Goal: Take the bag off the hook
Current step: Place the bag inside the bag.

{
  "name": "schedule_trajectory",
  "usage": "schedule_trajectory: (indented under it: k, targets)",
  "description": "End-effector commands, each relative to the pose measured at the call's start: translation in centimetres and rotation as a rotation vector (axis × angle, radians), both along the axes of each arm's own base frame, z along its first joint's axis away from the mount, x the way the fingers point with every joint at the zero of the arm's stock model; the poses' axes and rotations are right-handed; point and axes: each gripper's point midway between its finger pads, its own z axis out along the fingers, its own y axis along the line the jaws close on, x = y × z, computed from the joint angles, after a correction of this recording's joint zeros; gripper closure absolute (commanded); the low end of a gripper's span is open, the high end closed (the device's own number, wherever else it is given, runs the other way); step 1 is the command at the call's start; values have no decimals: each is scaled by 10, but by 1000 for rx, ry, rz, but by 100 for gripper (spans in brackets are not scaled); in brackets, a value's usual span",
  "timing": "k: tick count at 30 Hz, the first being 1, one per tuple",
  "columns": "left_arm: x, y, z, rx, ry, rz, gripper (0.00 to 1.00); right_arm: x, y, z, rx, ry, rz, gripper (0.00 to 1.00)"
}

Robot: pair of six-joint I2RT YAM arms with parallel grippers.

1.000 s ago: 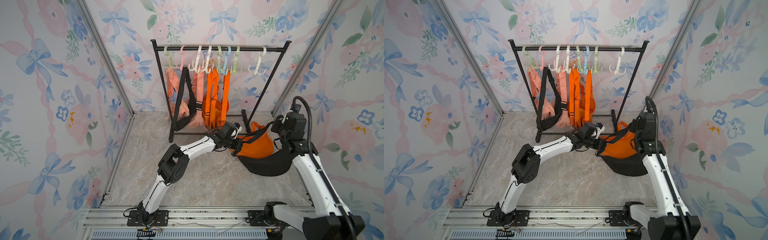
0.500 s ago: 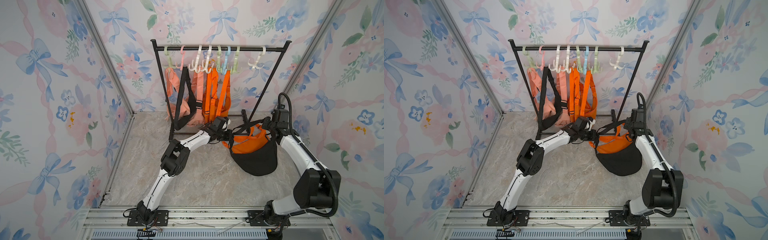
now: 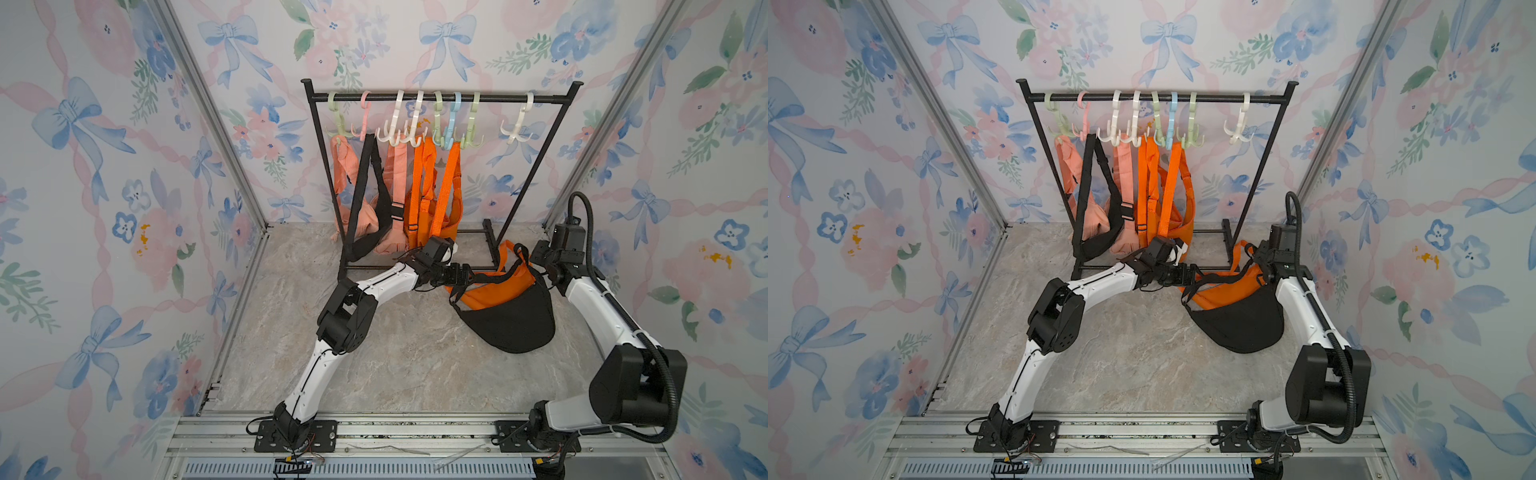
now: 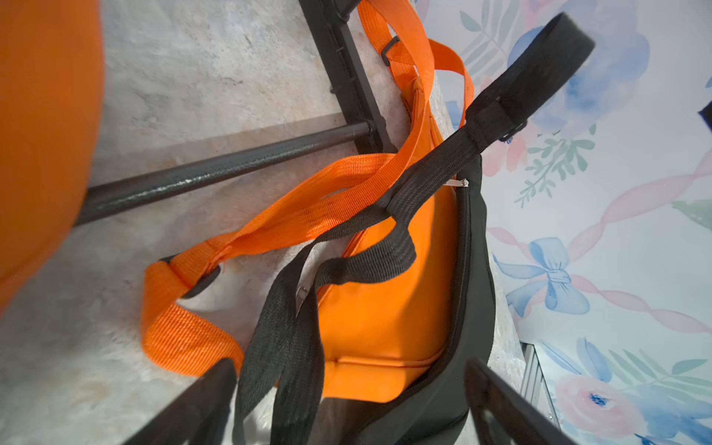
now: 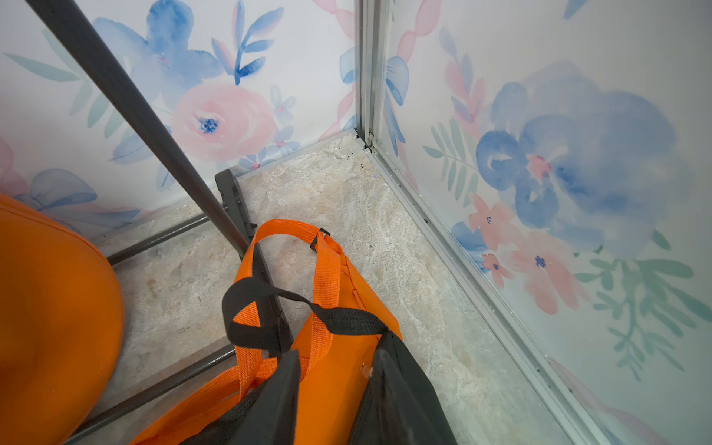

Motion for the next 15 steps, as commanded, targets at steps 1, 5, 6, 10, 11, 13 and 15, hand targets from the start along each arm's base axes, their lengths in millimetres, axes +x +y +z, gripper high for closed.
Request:
schedule_trajectory:
  k: [1, 5, 6, 10, 11, 13, 15]
  targets:
    - [-4, 9, 58, -22, -127, 16, 2, -14, -4, 24, 3, -64, -24, 58]
    - [2, 34, 92, 11, -237, 87, 2, -10, 22, 58, 18, -146, 70, 37]
    - [4, 40, 99, 16, -260, 104, 2, -7, 34, 66, 13, -165, 109, 33]
    - [11, 63, 131, 28, -344, 163, 2, 11, 95, 104, -8, -264, 314, 26]
    - [12, 70, 136, 30, -355, 178, 2, 16, 113, 113, 4, -295, 373, 25]
    - [13, 79, 146, 31, -377, 197, 2, 26, 143, 127, 34, -334, 473, 25]
    - [15, 86, 154, 34, -393, 215, 2, 35, 168, 135, 55, -349, 545, 25]
